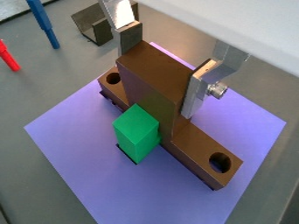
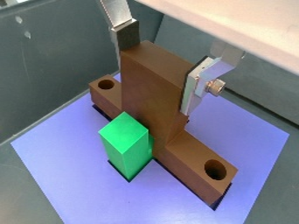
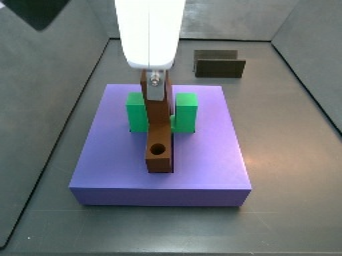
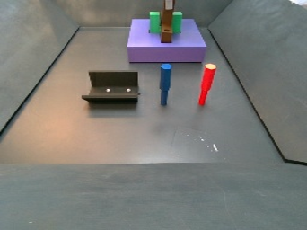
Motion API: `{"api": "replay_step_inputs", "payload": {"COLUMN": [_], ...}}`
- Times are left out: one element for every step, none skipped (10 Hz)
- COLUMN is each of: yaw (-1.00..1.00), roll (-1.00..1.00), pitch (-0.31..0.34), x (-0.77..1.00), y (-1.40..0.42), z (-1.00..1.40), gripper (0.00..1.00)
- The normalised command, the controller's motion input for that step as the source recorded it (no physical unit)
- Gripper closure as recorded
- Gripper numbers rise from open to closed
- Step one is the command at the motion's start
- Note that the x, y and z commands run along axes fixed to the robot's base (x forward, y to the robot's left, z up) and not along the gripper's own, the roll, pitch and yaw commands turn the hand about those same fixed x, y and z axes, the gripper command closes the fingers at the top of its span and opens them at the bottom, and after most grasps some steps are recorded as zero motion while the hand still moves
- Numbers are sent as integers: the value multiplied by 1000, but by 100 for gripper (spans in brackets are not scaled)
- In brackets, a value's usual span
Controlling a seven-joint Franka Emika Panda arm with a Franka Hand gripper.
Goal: Pick up the brown object. Move up. Place the brown object on the fixture. Regrasp the brown object. Move to above the board. Insert the brown object.
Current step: Insert the brown object.
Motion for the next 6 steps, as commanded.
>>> {"api": "replay_step_inputs", "payload": {"yaw": [43,51,86,126,154,94], "roll": [316,311,230,190,226,93], "pitch": [-44,-31,-1,0,0,4], "x": [0,0,0,0,0,123], "y": [0,0,0,0,0,0], "z": [-166,-163,-129,-71,-51,-137], "gripper": [100,100,100,100,100,100]}}
